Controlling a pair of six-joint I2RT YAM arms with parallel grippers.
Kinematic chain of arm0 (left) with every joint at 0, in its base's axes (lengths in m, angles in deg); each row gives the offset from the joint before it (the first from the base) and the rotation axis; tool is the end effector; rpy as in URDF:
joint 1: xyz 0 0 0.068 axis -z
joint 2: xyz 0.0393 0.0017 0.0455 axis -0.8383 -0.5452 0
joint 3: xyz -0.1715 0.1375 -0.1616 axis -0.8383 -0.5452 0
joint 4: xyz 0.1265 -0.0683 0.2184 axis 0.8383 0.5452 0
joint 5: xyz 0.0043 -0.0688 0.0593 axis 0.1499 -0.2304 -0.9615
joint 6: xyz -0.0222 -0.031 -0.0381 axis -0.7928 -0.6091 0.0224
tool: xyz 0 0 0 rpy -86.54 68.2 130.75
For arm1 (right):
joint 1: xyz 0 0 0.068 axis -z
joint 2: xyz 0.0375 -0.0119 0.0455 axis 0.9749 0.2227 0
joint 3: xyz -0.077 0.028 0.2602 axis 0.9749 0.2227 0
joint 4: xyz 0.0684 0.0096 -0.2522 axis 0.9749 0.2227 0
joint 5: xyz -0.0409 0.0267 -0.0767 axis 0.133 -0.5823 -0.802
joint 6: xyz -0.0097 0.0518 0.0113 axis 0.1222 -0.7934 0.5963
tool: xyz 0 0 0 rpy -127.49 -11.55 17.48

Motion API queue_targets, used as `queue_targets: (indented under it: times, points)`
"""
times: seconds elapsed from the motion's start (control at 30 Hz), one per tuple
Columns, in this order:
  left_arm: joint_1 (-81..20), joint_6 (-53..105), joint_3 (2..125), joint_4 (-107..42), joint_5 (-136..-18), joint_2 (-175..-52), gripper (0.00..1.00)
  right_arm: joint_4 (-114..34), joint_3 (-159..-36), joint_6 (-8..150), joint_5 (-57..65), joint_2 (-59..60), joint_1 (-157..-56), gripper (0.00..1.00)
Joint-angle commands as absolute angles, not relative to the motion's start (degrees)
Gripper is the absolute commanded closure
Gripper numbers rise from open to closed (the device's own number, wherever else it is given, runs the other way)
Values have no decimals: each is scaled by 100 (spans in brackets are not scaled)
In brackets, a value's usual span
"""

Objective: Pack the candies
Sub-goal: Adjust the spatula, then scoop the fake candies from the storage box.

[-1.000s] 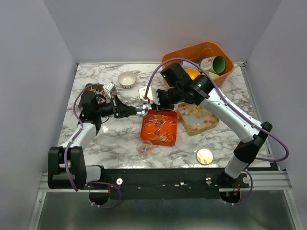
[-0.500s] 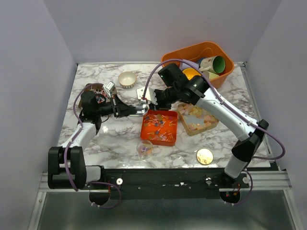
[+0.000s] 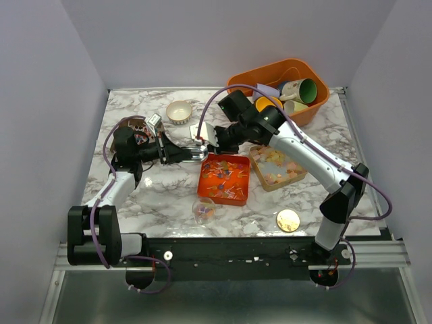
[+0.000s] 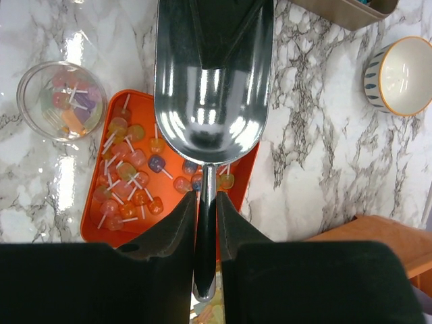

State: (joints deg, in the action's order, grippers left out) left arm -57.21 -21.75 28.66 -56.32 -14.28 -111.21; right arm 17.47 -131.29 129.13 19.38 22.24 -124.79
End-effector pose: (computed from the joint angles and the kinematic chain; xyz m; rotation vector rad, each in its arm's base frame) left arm 0.2621 -0.0326 0.2546 0.0336 1.9971 -1.7723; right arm 0.2457 0.2900 0.3752 -1.9521 1.4516 0.4610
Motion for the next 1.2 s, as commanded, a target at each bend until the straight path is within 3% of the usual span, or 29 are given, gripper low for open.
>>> queue_targets:
  times: [0.0, 0.13, 0.23, 0.27, 0.3, 0.4, 0.67, 1.17]
  points:
    - [-5705, -1964, 3003, -5531, -1316, -11183, 100, 1728, -13251, 12891, 1911, 2271, -12424, 76]
    - [-5714, -1788, 3030, -5310, -1395, -11227, 100, 1755, -13251, 12847, 1946, 2200, -12424, 78]
    - [-5705, -1692, 3073, -5154, -1457, -11280, 100, 1737, -13260, 12741, 1981, 2148, -12433, 87]
    - [-5714, -1534, 3117, -4961, -1579, -11306, 96, 1763, -13286, 12706, 1886, 2147, -12424, 95]
    - [-5714, -1341, 3257, -4663, -1754, -11298, 71, 1816, -13313, 12558, 1772, 2165, -12424, 99]
    - [-5766, -252, 3521, -3142, -2729, -11149, 50, 2314, -13225, 12731, 1271, 2174, -12424, 99]
    - [-5846, -118, 2758, -2709, -4321, -10701, 41, 3301, -12610, 12425, 226, 2402, -12292, 99]
    - [-5854, -179, 1984, -2849, -4612, -9734, 41, 4655, -13252, 11660, -1400, 3501, -12284, 99]
